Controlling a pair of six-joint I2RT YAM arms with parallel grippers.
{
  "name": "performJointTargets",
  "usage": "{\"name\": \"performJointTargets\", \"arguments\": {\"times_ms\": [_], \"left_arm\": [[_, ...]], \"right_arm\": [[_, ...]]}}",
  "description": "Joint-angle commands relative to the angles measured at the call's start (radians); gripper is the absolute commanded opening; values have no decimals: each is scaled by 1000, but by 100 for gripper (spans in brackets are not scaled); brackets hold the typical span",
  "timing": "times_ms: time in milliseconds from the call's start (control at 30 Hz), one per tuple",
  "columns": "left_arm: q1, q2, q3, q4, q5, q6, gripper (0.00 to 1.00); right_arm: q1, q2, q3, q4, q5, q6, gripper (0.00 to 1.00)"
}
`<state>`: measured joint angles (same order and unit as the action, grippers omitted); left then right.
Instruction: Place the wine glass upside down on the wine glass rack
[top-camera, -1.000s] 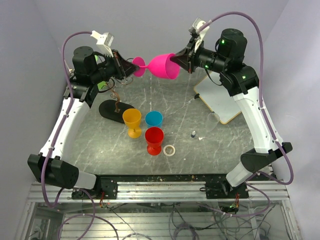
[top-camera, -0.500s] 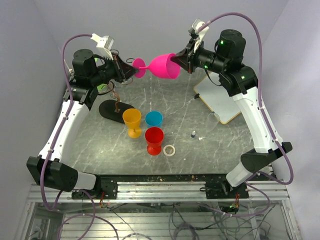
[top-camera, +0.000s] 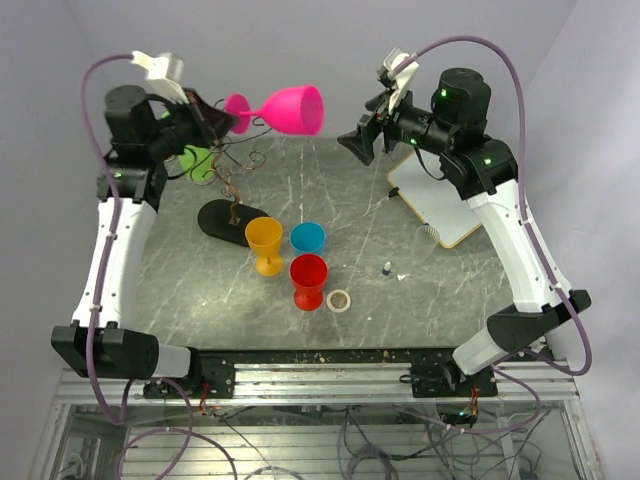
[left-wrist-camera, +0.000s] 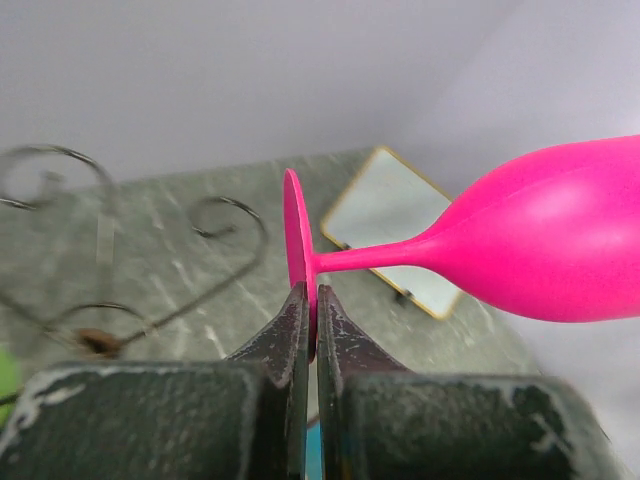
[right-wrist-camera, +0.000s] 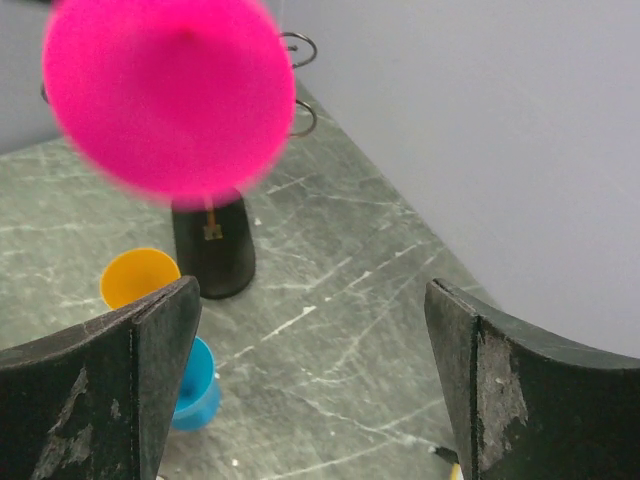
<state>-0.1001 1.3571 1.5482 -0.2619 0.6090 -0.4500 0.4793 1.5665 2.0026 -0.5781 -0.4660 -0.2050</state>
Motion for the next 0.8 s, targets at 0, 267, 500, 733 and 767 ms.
{"name": "performJointTargets", "arguments": {"times_ms": [0,267,500,733,767], "left_arm": [[83,-20,155,-76,-115,55,7],[120,43,355,-172,-529,364,7],[117,165,521,-124,-750,561,7],[96,262,571,-19,-925,850,7],[96,281,579,-7,-940,889,7]], "right_arm": [[-1,-63,-19,-23,92,-49,96],[-5,-120,-100,-39,208,-120,98],[-6,-168,-230,-22,335,-193,99],[-87,-210,-294,-65,235,-193,100],[-103,-215,-298,-68,206,-187,100]]}}
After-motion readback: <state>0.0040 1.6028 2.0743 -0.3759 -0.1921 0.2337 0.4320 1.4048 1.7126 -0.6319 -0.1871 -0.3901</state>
